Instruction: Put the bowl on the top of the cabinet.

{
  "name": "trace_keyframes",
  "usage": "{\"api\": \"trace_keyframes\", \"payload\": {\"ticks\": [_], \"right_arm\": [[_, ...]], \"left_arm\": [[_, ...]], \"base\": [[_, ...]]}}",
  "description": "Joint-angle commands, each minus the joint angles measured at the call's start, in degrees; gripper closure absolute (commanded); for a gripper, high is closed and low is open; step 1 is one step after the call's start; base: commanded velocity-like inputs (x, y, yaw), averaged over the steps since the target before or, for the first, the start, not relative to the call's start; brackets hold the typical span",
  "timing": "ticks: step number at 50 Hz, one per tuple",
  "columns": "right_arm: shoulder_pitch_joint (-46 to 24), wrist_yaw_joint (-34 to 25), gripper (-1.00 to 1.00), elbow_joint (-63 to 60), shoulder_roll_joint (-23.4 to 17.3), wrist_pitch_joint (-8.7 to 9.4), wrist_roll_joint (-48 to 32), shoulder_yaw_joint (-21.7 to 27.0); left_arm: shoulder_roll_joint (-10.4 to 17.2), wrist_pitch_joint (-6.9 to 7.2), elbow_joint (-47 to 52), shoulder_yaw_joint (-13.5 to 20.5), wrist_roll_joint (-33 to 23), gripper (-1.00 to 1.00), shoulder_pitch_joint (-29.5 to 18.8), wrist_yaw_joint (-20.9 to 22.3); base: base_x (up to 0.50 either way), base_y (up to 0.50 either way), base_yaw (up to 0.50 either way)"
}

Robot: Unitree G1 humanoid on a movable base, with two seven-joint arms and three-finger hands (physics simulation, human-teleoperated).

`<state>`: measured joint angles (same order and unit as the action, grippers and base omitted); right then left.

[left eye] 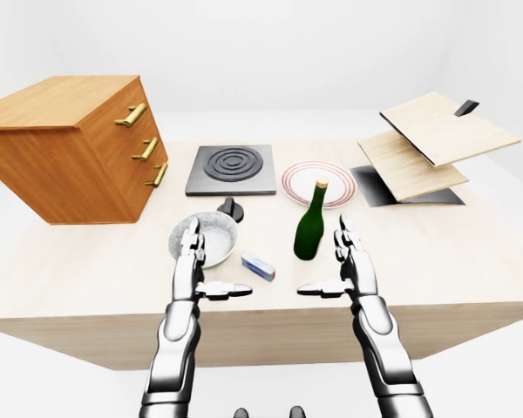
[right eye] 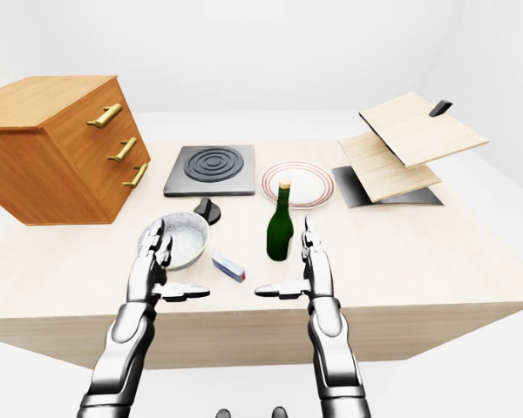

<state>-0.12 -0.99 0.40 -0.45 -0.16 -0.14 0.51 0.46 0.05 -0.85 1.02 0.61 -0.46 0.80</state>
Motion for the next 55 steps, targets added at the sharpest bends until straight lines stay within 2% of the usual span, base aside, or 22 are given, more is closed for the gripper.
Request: {"api": "trace_keyframes", "payload": {"ticks": [1, 3, 13, 14, 15, 16, 17, 21, 23, 30, 45, 55], "right_arm": [[0.00, -1.74, -1.00, 0.64, -0.60, -0.46, -0.86, 0.53], [-0.13, -1.76, -1.00, 1.08, -0.56, -0.84, -0.98, 0.56], [0.63, -1.66, -1.00, 0.17, -0.50, -1.59, -1.74, 0.28], [0.75, -1.44, -1.00, -0.11, -0.56, -2.45, -2.42, 0.14], [2.10, -0.79, -1.00, -3.07, -0.58, -4.00, -4.47, -0.68], [2.89, -0.58, -1.00, -4.80, -0.55, -4.84, -5.62, -1.08], [4.24, -0.06, -1.00, -7.32, -0.61, -4.84, -7.90, -1.87], [9.07, 2.43, -1.00, -17.48, -0.64, -4.84, -16.99, -4.70], [10.62, 3.01, -1.00, -20.95, -0.64, -4.84, -19.59, -5.68], [12.34, 5.33, -1.00, -29.81, -0.41, -4.84, -24.01, -5.49], [13.19, 5.83, -1.00, -33.19, -0.29, -4.84, -26.93, -5.71], [13.26, 5.80, -1.00, -33.13, -0.38, -4.84, -26.98, -5.82]], "left_arm": [[0.83, -0.14, -2.39, 1.76, 1.26, -1.00, -1.23, 1.20], [0.84, 0.12, -2.27, 1.82, 1.53, -1.00, -1.22, 1.19], [0.91, -0.80, -2.93, 1.74, 1.39, -1.00, -1.28, 0.99], [0.88, -1.30, -2.26, 1.59, 1.12, -1.00, -0.86, 0.94], [0.75, -3.57, 0.42, 0.98, 0.22, -1.00, 0.71, 0.97], [0.63, -4.49, 2.02, 0.75, -0.36, -1.00, 1.55, 0.84], [0.46, -5.05, 4.57, 0.49, -0.62, -1.00, 2.69, 0.93], [-0.06, -5.05, 14.18, -0.94, -2.68, -1.00, 7.30, 1.23], [-0.44, -5.05, 18.07, -1.62, -1.65, -1.00, 9.04, 1.90], [-0.86, -5.05, 27.41, -0.98, -2.47, -1.00, 11.64, -0.04], [-1.03, -5.05, 31.75, -0.81, -4.05, -1.00, 13.14, -0.98], [-0.94, -5.05, 31.54, -0.72, -4.06, -1.00, 12.81, -0.96]], "base": [[0.00, 0.00, 0.00], [0.00, 0.00, 0.00], [0.00, 0.00, 0.00], [0.00, 0.00, 0.00], [0.00, 0.00, 0.00], [0.00, 0.00, 0.00], [0.00, 0.00, 0.00], [0.00, 0.00, 0.00], [0.00, 0.00, 0.00], [0.00, 0.00, 0.00], [0.00, 0.00, 0.00], [0.00, 0.48, 0.00]]}}
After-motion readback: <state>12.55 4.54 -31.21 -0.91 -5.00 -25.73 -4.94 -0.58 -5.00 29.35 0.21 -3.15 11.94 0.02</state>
